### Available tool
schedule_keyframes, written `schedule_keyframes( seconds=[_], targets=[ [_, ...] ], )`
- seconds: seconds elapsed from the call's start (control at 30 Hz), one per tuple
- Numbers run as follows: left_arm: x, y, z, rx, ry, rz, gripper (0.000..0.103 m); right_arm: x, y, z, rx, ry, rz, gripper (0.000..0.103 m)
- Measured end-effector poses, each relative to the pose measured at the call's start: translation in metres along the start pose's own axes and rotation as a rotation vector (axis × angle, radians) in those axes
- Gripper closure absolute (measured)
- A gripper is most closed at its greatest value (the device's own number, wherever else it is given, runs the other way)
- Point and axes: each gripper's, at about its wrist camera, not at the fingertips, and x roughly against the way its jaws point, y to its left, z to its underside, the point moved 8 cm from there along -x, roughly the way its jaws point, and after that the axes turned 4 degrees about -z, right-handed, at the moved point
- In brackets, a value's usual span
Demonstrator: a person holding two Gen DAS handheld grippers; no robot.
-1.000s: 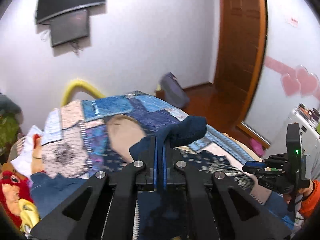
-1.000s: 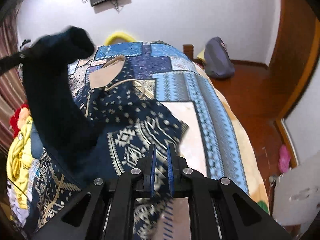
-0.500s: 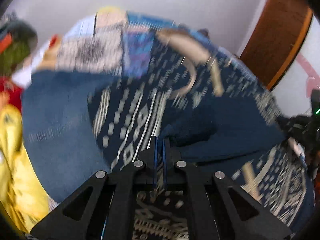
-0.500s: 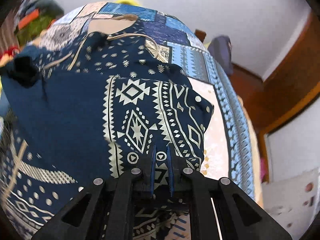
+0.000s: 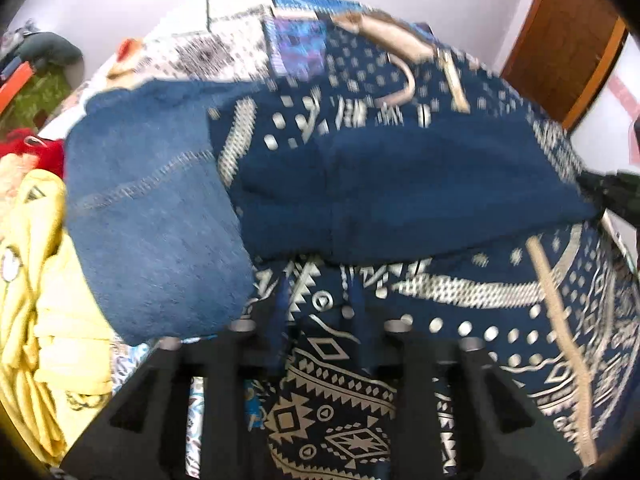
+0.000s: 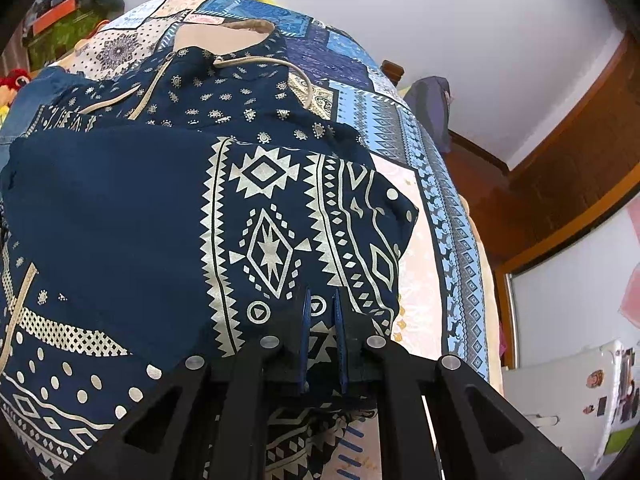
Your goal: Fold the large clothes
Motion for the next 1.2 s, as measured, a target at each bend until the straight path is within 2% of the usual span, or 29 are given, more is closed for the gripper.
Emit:
schedule_keyframes(
  seconds=[0.07, 0.1, 0.17, 0.23, 0.33, 0.4, 0.53, 0.67, 0.87, 1.1, 1.2],
  targets=[
    [0.014, -0.001, -0.013, 0.010, -0.045, 0.009, 0.059, 0.005, 0.000, -0.004, -0.028, 0.012, -0.032, 0.096],
    [0.018, -0.003, -0.018, 0.011, -0.055, 0.013, 0.058, 0.010, 0.004, -0.008, -0.041, 0.009, -0.074, 0.096],
    [0.024, -0.010, -0.031, 0.009, -0.078, 0.015, 0.058, 0.024, 0.016, -0.020, -0.046, -0.019, -0.170, 0.096],
    [0.023, -0.022, -0.047, -0.012, -0.101, 0.012, 0.057, 0.034, 0.031, -0.034, -0.027, -0.051, -0.215, 0.096],
    [0.007, -0.048, -0.061, -0.036, -0.089, 0.033, 0.055, 0.039, 0.061, -0.052, 0.004, -0.070, -0.294, 0.096],
    [-0.008, -0.060, -0.062, -0.047, -0.064, 0.046, 0.055, 0.029, 0.082, -0.057, 0.024, -0.041, -0.336, 0.096],
    [-0.047, -0.076, -0.051, -0.091, 0.018, 0.009, 0.054, -0.007, 0.106, -0.048, 0.090, 0.044, -0.312, 0.096],
    [-0.049, -0.080, -0.044, -0.139, -0.025, -0.042, 0.051, -0.008, 0.105, -0.042, 0.140, -0.014, -0.335, 0.096],
    [-0.050, -0.081, -0.041, -0.134, -0.026, -0.044, 0.049, -0.004, 0.094, -0.034, 0.263, -0.049, -0.173, 0.096],
    [-0.050, -0.083, -0.038, -0.149, -0.041, -0.077, 0.047, -0.005, 0.056, -0.022, 0.214, -0.031, -0.106, 0.096],
    [-0.049, -0.082, -0.038, -0.143, -0.041, -0.076, 0.046, -0.005, 0.037, -0.013, 0.174, -0.011, -0.112, 0.096]
  ],
)
